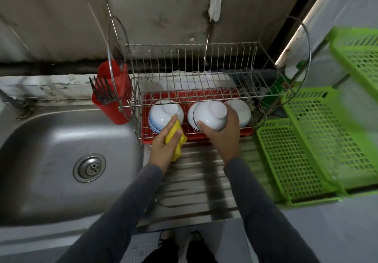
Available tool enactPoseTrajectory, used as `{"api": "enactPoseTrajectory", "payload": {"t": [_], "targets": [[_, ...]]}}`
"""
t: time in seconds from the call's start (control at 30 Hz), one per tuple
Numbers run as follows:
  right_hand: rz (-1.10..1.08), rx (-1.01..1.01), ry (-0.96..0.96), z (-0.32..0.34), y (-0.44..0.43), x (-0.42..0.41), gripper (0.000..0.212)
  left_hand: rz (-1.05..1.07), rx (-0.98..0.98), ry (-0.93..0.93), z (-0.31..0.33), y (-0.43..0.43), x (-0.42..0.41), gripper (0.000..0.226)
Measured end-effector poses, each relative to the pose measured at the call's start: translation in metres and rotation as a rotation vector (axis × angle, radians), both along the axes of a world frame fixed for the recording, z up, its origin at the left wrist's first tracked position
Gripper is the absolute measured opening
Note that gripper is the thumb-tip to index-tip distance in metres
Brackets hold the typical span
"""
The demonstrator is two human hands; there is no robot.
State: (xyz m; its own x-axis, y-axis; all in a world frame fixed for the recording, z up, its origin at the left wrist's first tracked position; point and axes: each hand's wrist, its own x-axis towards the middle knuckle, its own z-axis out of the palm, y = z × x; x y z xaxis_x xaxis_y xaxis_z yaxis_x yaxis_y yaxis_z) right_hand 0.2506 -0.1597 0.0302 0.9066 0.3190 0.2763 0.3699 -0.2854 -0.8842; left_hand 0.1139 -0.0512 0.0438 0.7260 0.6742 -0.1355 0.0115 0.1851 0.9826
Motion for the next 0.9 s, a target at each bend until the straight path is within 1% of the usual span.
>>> {"api": "enactPoseTrajectory", "payload": {"t": [0.07, 0.13, 0.27, 0.33, 0.4, 0.53, 0.67, 0.8, 0.9], "targets": [[0.006, -0.032, -0.021, -0.004, 0.014, 0.014, 0.076, 0.019, 0.015, 0.013, 0.000, 0.000, 0.002, 0.043], [0.028, -0.086, -0.016, -0.009, 0.024, 0.024, 0.077, 0.036, 0.026, 0.023, 0.000, 0.000, 0.005, 0.043], [0.088, -0.196, -0.010, -0.021, 0.033, 0.032, 0.087, 0.078, 0.027, 0.037, 0.001, -0.005, 0.009, 0.044], [0.114, -0.212, -0.004, -0.023, 0.032, 0.034, 0.092, 0.101, 0.039, 0.032, -0.002, -0.008, 0.010, 0.043], [0.138, -0.213, 0.007, -0.021, 0.028, 0.036, 0.091, 0.121, 0.055, 0.030, -0.004, -0.010, 0.011, 0.043], [0.165, -0.179, -0.030, -0.015, 0.012, 0.032, 0.079, 0.160, 0.079, 0.040, -0.006, -0.017, 0.013, 0.044], [0.137, -0.218, -0.181, -0.008, -0.002, 0.014, 0.059, 0.203, 0.081, 0.035, -0.008, -0.023, 0.011, 0.044], [0.251, -0.243, -0.286, -0.007, -0.008, -0.006, 0.039, 0.285, 0.076, 0.033, -0.013, -0.032, 0.003, 0.044], [0.419, -0.293, -0.331, -0.005, -0.006, -0.019, 0.030, 0.364, 0.060, 0.029, -0.021, -0.037, -0.013, 0.046]]}}
